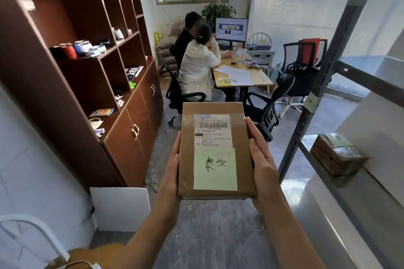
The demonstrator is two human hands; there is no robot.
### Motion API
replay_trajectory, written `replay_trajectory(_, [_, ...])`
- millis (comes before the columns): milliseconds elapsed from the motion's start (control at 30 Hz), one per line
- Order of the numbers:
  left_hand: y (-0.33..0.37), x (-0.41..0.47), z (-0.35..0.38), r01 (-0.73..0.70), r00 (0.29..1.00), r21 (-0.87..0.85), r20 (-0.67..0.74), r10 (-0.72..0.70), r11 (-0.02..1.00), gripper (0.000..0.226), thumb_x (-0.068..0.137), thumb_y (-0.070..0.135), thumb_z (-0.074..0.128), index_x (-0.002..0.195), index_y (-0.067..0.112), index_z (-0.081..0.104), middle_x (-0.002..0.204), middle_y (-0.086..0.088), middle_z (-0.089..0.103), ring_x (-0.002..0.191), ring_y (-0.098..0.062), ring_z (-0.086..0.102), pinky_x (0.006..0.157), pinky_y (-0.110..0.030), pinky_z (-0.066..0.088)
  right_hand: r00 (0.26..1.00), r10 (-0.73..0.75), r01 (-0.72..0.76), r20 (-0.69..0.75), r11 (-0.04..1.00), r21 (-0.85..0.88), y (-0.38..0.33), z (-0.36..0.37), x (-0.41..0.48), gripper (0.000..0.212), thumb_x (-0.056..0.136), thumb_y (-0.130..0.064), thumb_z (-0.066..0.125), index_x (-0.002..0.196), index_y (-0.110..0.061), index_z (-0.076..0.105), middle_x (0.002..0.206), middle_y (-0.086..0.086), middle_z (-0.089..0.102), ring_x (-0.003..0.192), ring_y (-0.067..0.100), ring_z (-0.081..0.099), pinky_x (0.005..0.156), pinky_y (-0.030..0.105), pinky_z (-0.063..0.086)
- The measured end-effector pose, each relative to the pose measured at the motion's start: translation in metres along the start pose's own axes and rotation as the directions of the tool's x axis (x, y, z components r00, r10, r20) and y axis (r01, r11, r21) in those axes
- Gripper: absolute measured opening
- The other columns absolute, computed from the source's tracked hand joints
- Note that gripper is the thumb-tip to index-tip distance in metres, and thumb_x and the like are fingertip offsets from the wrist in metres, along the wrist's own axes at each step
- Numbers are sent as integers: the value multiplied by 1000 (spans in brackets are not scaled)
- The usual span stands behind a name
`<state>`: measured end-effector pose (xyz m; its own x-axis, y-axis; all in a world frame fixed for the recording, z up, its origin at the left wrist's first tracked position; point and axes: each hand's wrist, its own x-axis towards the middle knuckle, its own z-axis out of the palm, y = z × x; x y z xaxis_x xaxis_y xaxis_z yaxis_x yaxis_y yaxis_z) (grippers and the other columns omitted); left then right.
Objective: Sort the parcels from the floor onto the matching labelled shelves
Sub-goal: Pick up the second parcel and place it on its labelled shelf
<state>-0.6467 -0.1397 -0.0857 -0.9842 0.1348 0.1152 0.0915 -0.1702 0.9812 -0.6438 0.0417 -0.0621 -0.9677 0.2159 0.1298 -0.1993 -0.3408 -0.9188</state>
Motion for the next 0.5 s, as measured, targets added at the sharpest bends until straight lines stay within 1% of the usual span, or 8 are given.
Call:
replay_trajectory(67, [-3, 13, 0, 12, 1000, -3, 25, -12, 1000, 53, 97, 52, 29, 150, 55, 33, 152, 17, 50, 136, -6, 53, 115, -48, 40, 1000, -10, 10, -21, 1000, -1, 2, -1, 10, 43, 108, -17, 30, 141, -37, 50, 123, -9, 72, 113, 19, 69, 92, 38, 59])
replay_trajectory(167, [-6, 35, -2, 27, 999, -33, 42, -26, 999, 49, 99, 52, 34, 147, 55, 37, 151, 17, 52, 136, -7, 53, 115, -46, 41, 998, -30, 29, -47, 999, -22, 5, 1, 25, 43, 108, -17, 30, 142, -35, 49, 119, -12, 73, 109, 17, 70, 88, 35, 61])
replay_trajectory(233, [-8, 53, -5, 37, 998, -46, 44, -35, 998, 41, 104, 50, 35, 143, 58, 41, 149, 15, 55, 136, -10, 54, 112, -45, 43, 997, -39, 36, -62, 998, -53, 7, 6, 37, 43, 108, -18, 30, 143, -36, 49, 120, -13, 72, 110, 18, 70, 90, 38, 60])
replay_trajectory(267, [-9, 61, -8, 42, 998, -54, 47, -40, 998, 40, 103, 51, 35, 142, 60, 42, 149, 14, 55, 136, -11, 54, 112, -46, 43, 997, -43, 38, -72, 997, -66, 8, 9, 44, 43, 108, -19, 31, 143, -37, 49, 121, -12, 72, 111, 19, 69, 92, 40, 59])
replay_trajectory(333, [-10, 79, -16, 32, 998, -56, 62, -29, 998, 45, 99, 59, 40, 144, 59, 40, 153, 13, 51, 140, -14, 50, 116, -51, 38, 995, -44, 37, -86, 996, -81, 10, 17, 58, 43, 108, -20, 31, 142, -38, 49, 122, -11, 71, 112, 20, 69, 95, 45, 56])
replay_trajectory(400, [-10, 97, -25, 16, 995, -41, 99, -12, 999, 53, 93, 64, 40, 146, 59, 36, 157, 11, 47, 143, -18, 46, 118, -55, 34, 995, -42, 35, -94, 996, -78, 12, 24, 74, 43, 108, -20, 31, 142, -39, 49, 124, -10, 71, 113, 21, 68, 97, 48, 55])
replay_trajectory(500, [-9, 125, -37, 8, 992, -57, 127, -1, 998, 51, 96, 57, 37, 148, 56, 35, 158, 11, 45, 145, -17, 44, 119, -55, 32, 993, -45, 38, -105, 997, -71, 18, 38, 97, 43, 108, -19, 31, 142, -40, 49, 127, -7, 69, 116, 23, 67, 99, 50, 52])
